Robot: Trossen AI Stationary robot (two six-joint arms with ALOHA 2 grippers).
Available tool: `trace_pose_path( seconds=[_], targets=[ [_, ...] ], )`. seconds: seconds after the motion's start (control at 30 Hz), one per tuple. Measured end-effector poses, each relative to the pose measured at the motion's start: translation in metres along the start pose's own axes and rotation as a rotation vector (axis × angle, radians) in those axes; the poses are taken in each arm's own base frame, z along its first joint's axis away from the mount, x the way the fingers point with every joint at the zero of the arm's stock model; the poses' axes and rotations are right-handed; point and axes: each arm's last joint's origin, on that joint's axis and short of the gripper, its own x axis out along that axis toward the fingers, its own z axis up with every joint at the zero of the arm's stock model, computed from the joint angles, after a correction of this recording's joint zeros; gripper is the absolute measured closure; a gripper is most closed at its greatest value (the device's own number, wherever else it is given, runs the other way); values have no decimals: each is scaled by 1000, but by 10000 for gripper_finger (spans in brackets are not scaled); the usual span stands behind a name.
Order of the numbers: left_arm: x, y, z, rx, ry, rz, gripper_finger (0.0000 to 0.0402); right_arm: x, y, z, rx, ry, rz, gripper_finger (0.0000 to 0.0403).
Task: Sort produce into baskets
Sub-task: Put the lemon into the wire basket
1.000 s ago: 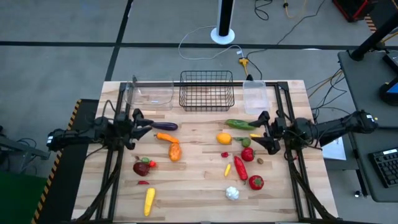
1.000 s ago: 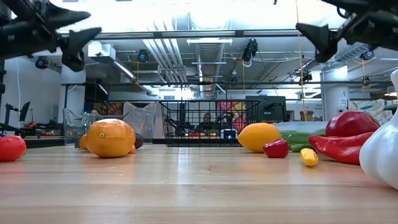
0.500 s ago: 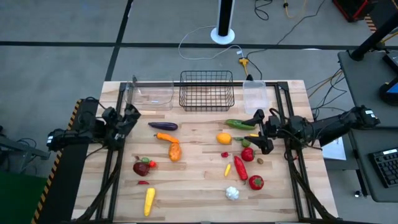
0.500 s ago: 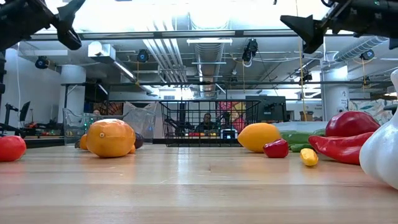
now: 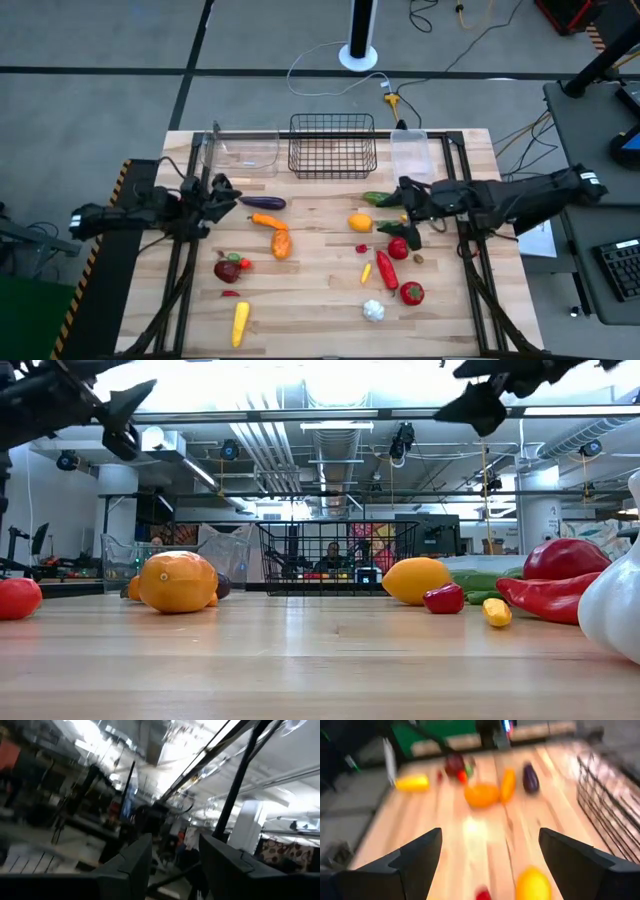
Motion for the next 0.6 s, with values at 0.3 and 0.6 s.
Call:
trace_pose_path(
  seconds=[0.3, 0.6],
  targets=[
    [39, -16, 27, 93, 288, 61, 263, 4, 2, 17, -87, 300, -88, 78],
    [62, -23, 47, 223, 584, 253, 263, 26, 3, 21, -123, 366, -91, 78]
  ],
)
